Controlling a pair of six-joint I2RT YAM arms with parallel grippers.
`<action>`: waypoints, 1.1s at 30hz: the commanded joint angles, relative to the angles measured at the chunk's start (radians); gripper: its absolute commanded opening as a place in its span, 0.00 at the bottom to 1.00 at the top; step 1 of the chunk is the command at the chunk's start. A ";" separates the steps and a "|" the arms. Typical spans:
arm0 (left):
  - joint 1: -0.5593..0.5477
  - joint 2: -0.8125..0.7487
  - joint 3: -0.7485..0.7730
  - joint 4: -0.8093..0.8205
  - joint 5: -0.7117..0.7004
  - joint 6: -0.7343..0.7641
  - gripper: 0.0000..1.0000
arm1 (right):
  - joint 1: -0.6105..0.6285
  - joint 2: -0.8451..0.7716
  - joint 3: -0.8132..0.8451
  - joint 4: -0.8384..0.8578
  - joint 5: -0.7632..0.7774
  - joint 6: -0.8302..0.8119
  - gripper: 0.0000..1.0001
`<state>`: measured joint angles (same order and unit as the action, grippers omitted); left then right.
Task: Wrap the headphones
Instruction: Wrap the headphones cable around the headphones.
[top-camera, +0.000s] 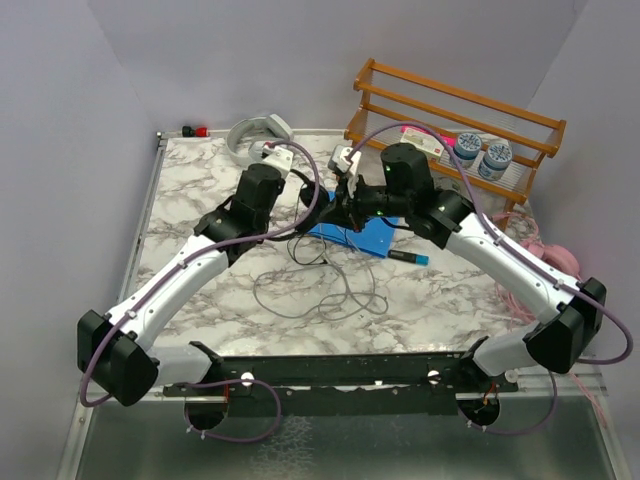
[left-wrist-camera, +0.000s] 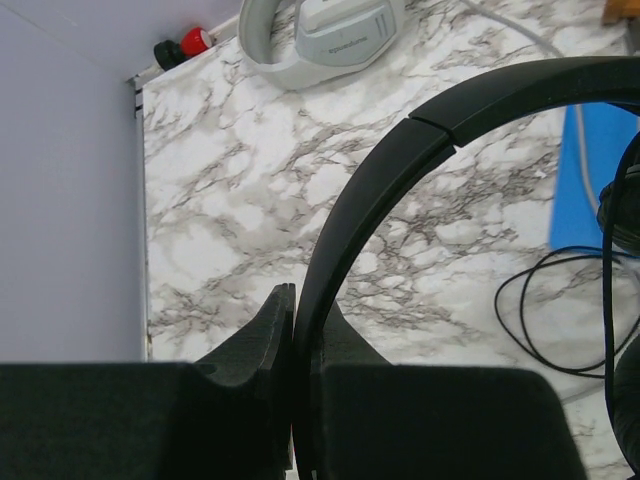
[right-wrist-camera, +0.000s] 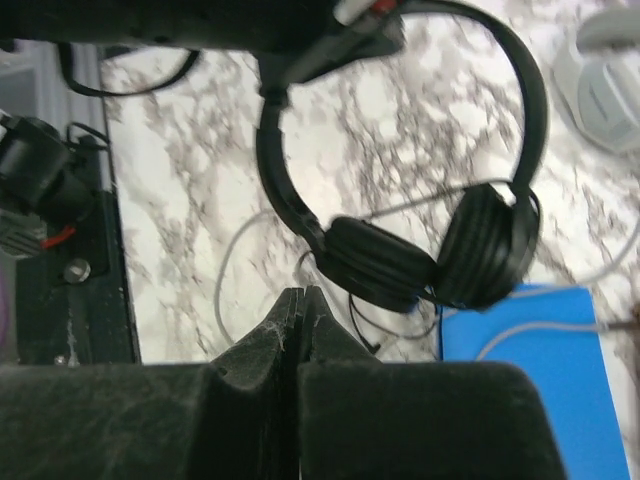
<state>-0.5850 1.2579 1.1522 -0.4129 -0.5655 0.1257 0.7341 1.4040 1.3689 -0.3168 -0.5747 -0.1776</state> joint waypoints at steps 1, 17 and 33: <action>-0.014 -0.056 -0.041 0.064 -0.063 0.144 0.00 | 0.007 0.049 0.087 -0.227 0.179 -0.076 0.02; -0.055 -0.174 -0.121 -0.001 0.298 0.126 0.00 | -0.049 0.100 0.000 0.203 0.563 0.003 0.05; -0.056 -0.314 -0.090 -0.038 0.651 -0.187 0.00 | -0.242 0.143 -0.343 0.718 0.153 0.307 0.05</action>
<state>-0.6350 0.9733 1.0321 -0.4526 -0.0555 0.0868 0.5091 1.5269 1.0798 0.1894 -0.2718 0.0299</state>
